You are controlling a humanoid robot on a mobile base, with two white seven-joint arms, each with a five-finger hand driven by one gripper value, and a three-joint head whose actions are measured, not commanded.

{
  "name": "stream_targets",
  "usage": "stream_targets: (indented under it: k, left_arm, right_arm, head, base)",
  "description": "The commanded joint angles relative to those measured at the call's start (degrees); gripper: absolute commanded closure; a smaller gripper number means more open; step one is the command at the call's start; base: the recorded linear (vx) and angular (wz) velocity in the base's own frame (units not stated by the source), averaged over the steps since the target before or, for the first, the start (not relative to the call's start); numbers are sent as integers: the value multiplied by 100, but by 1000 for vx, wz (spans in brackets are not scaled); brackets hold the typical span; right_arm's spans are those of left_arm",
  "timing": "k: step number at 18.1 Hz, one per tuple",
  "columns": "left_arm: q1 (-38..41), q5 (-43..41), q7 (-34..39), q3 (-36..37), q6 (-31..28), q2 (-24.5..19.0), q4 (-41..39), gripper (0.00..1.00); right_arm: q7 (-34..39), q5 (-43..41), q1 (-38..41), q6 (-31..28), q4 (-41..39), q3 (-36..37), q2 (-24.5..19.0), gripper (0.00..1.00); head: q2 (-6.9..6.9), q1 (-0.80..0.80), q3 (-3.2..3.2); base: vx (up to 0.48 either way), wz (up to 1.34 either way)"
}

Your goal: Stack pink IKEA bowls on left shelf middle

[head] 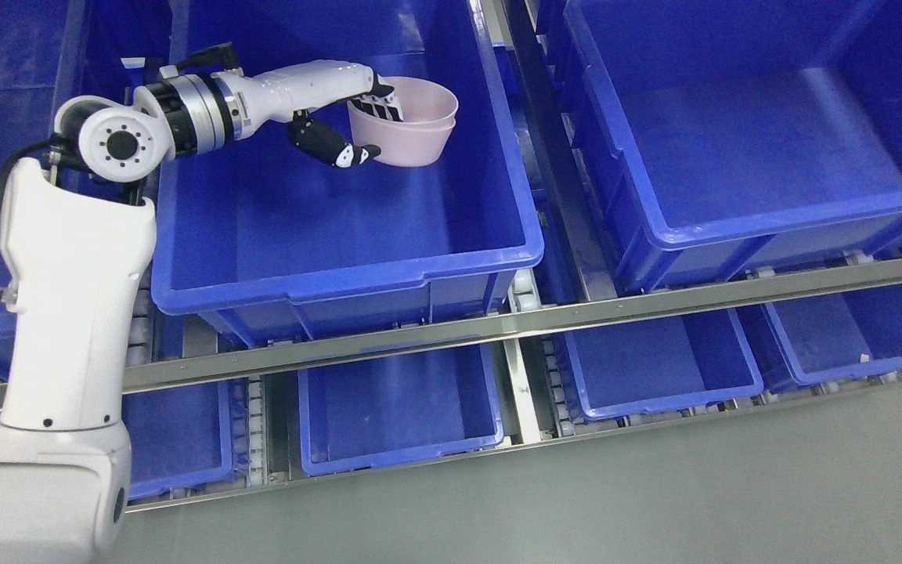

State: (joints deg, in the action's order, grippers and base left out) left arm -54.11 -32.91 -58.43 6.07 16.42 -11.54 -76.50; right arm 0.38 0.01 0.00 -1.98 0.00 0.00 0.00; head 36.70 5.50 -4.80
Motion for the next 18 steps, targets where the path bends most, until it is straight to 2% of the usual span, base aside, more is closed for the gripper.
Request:
stream_targets:
  k: [1, 2, 4, 8, 10, 11, 12, 13, 16, 18]
  left_arm:
    - [94, 30, -28, 114, 10, 249, 3, 70]
    - [77, 30, -19, 88, 10, 240, 3, 58]
    - [68, 30, -19, -52, 10, 205, -5, 41]
    - [-20, 73, 85, -789, -51, 310, -49, 17]
    - [-108, 179, 575, -1325, -69, 764, -32, 11]
    - [-82, 266, 987, -1588, -69, 1054, -14, 8]
    - [-47, 354, 1522, -1722, -78, 1054, 21, 6]
    - [32, 581, 2154, -1549, -165, 1054, 160, 1]
    - [50, 2685, 4498, -951, -1067, 1054, 460, 0]
    - [146, 3105, 6019, -731, -1369, 1054, 443, 0]
  right_arm:
    - [-2, -1, 167, 5, -193, 62, 100, 0]
    - [-2, -1, 167, 5, -193, 62, 100, 0]
    - [-2, -1, 167, 5, -193, 62, 100, 0]
    - [-2, -1, 167, 5, -193, 62, 100, 0]
    - [-2, -1, 167, -4, -193, 62, 100, 0]
    - [-2, -1, 167, 5, -193, 62, 100, 0]
    - [-2, -1, 167, -4, -193, 62, 100, 0]
    - [-2, -1, 167, -4, -193, 62, 100, 0]
    - [-2, -1, 167, -4, -193, 62, 100, 0]
    - [-2, -1, 167, 5, -193, 62, 100, 0]
  head:
    - [0, 0, 0]
    - [0, 0, 0]
    - [0, 0, 0]
    - [0, 0, 0]
    - [0, 0, 0]
    - [0, 0, 0]
    - [0, 0, 0]
    - [0, 0, 0]
    - [0, 0, 0]
    - [0, 0, 0]
  base:
    - [0, 0]
    - [0, 0]
    - [0, 0]
    - [0, 0]
    - [0, 0]
    - [0, 0]
    - [0, 0]
    - [0, 0]
    - [0, 0]
    - [0, 0]
